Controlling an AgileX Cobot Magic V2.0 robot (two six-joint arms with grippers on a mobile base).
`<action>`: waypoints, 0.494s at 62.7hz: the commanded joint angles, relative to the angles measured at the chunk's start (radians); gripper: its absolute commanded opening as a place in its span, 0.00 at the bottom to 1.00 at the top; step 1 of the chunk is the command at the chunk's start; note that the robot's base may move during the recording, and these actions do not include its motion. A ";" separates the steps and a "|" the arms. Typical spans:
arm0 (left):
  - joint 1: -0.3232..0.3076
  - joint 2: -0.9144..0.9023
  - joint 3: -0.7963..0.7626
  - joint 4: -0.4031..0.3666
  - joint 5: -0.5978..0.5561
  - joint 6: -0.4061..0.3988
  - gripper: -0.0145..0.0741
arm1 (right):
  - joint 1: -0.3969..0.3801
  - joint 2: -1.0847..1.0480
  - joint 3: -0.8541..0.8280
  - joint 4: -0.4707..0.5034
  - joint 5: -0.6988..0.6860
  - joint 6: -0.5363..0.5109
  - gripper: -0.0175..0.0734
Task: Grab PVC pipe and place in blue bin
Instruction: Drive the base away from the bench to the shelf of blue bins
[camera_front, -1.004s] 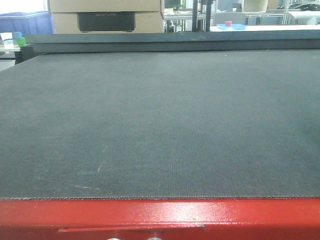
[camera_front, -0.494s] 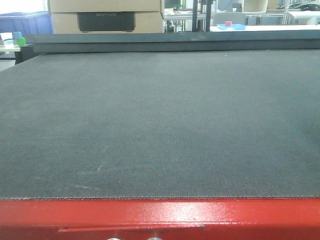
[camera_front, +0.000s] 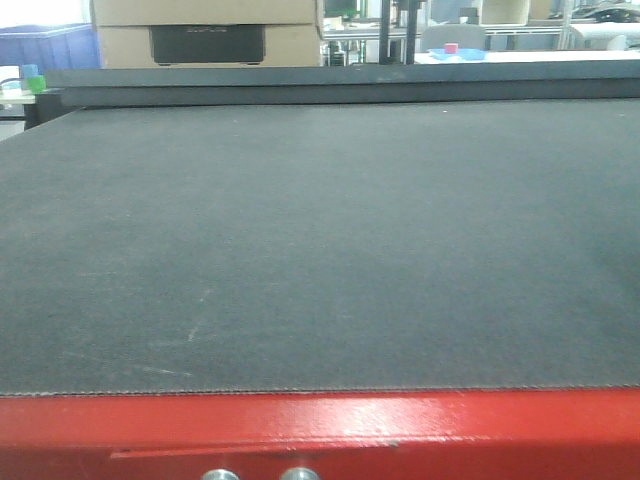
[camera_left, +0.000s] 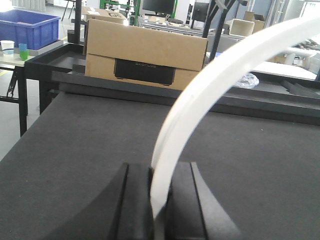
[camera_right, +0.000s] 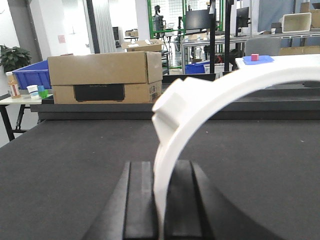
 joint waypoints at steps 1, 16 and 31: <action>0.004 -0.005 0.001 -0.008 -0.027 -0.008 0.04 | 0.001 -0.006 0.000 -0.003 -0.029 -0.006 0.01; 0.004 -0.005 0.001 -0.008 -0.027 -0.008 0.04 | 0.001 -0.006 0.000 -0.003 -0.029 -0.006 0.01; 0.004 -0.005 0.001 -0.008 -0.027 -0.008 0.04 | 0.001 -0.006 0.000 -0.003 -0.029 -0.006 0.01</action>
